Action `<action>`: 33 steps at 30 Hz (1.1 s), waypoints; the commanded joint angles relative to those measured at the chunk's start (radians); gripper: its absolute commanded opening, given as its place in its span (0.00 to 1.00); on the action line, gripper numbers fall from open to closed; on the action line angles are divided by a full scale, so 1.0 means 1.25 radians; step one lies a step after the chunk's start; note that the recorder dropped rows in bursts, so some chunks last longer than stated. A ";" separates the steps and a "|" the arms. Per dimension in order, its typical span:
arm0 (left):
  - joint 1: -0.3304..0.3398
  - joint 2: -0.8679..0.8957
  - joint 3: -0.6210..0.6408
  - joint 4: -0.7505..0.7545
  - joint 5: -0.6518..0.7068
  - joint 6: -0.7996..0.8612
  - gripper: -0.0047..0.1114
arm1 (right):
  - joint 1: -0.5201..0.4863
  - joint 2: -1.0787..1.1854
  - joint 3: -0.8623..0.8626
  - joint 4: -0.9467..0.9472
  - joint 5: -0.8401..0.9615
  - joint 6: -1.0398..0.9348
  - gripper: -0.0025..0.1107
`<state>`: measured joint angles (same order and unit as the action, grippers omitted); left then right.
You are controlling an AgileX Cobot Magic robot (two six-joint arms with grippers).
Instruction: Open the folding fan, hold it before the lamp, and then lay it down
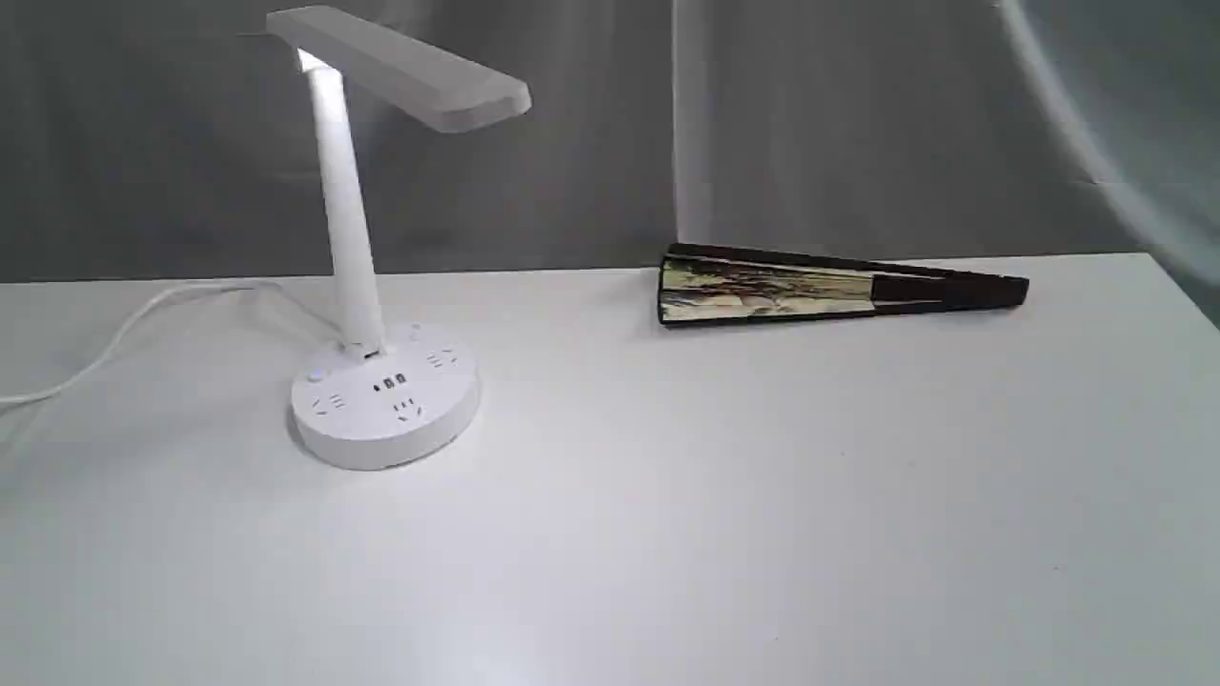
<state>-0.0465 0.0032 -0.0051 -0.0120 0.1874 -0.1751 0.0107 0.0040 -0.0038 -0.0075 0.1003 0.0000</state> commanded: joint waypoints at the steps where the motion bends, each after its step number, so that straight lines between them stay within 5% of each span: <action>1: -0.003 -0.003 0.004 -0.006 -0.020 -0.006 0.04 | 0.000 -0.003 0.003 0.012 -0.049 0.000 0.02; 15: -0.003 -0.003 0.004 -0.006 -0.026 -0.011 0.04 | 0.000 -0.003 0.003 0.017 -0.080 0.006 0.02; 25: -0.003 -0.003 -0.109 -0.006 0.007 -0.027 0.04 | 0.000 -0.003 0.003 0.075 -0.080 0.007 0.02; 33: -0.003 -0.003 -0.243 -0.007 0.135 -0.045 0.04 | 0.000 -0.003 -0.024 0.104 -0.032 0.007 0.02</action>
<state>-0.0465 0.0018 -0.2777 -0.0127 0.3152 -0.2191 0.0107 0.0040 -0.0156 0.1162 0.0458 0.0000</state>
